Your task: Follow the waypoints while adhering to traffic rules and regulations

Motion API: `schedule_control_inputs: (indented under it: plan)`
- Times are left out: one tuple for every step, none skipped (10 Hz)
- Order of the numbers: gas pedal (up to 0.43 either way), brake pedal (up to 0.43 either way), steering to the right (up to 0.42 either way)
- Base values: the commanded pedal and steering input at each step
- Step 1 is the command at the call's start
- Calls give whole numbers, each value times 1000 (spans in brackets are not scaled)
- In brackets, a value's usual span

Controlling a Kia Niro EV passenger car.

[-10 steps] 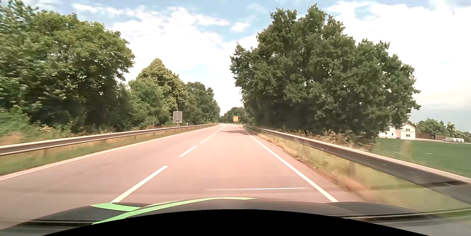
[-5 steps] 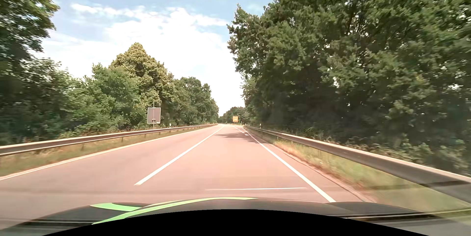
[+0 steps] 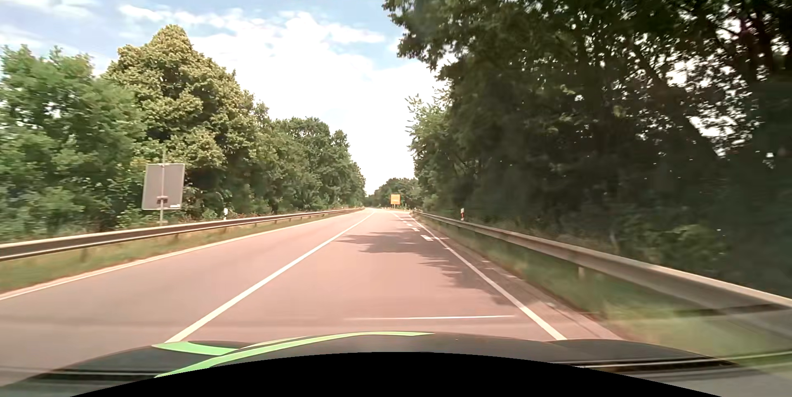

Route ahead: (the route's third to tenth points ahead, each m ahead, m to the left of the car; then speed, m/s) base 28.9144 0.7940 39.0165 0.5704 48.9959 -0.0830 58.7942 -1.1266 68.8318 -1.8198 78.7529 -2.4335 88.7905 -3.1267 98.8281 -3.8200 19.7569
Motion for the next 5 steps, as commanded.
schedule_control_inputs:
  plan:
    - [0, 12, 2]
    - [0, 12, 2]
    - [0, 18, 2]
    - [0, 18, 2]
    - [0, 18, 2]
